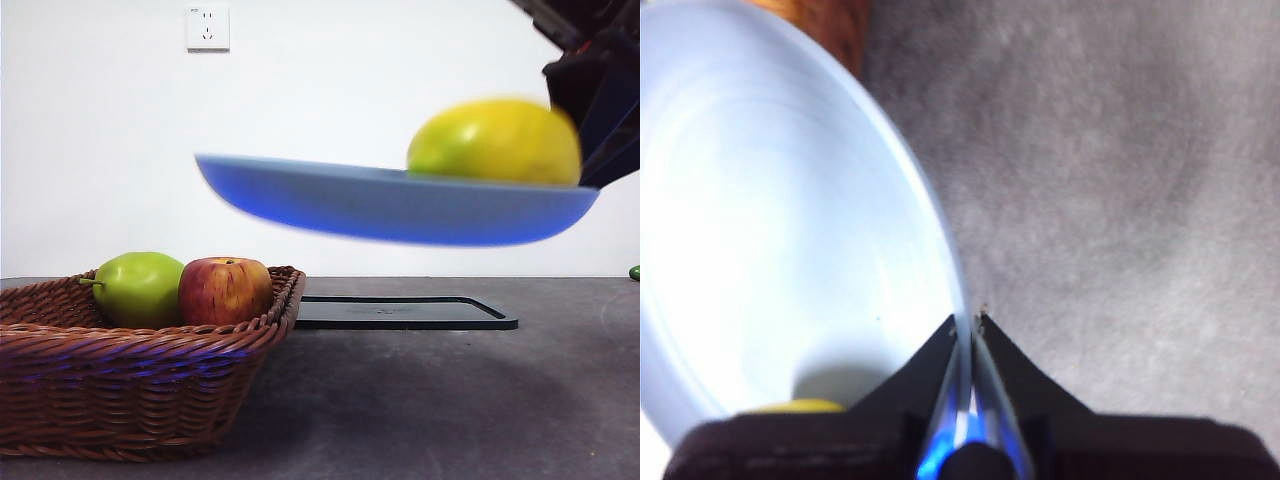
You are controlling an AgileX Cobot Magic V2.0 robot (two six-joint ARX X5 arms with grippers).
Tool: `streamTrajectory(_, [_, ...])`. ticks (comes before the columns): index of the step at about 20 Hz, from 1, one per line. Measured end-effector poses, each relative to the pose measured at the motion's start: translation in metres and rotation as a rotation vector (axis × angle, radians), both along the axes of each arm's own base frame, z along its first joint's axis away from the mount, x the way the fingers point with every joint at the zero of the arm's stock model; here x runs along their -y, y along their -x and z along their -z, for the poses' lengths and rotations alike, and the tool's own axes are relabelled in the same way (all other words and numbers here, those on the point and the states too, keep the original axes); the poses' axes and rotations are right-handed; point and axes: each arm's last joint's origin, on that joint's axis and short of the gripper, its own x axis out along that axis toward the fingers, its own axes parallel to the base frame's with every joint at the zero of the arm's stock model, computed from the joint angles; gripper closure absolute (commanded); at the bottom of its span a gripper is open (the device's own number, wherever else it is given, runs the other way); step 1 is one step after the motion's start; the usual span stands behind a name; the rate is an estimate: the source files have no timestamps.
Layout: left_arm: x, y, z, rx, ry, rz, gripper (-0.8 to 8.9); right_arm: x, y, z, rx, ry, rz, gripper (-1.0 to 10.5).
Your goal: Take the lemon from the basket,put the lemon in the plate,hand out the plate
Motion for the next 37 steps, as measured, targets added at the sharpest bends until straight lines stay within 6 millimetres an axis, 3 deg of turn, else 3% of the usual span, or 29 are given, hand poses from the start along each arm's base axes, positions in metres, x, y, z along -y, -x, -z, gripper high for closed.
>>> streamTrajectory(6, [-0.036,0.017,-0.021,0.172,-0.146,-0.113,4.38,0.005,-0.05,-0.012,0.019,0.009,0.064,9.4])
streamTrajectory(11, [-0.064,0.034,-0.044,0.28,-0.107,-0.179,4.38,0.006,-0.117,-0.007,0.01,0.041,0.105,9.4])
streamTrajectory(17, [-0.07,0.037,-0.048,0.298,-0.097,-0.191,4.38,0.013,-0.194,0.0,0.031,0.04,0.161,9.4])
streamTrajectory(21, [-0.07,0.037,-0.048,0.298,-0.098,-0.19,4.38,0.024,-0.228,0.019,0.045,0.039,0.205,9.4])
streamTrajectory(27, [-0.071,0.036,-0.048,0.328,-0.119,-0.228,4.38,0.037,-0.247,0.068,-0.034,0.053,0.261,9.4])
streamTrajectory(31, [-0.072,0.034,-0.048,0.328,-0.121,-0.237,4.38,0.036,-0.25,0.07,-0.009,0.057,0.261,9.4])
streamTrajectory(37, [-0.073,0.034,-0.048,0.328,-0.121,-0.238,4.38,0.036,-0.252,0.069,0.012,0.057,0.251,7.2])
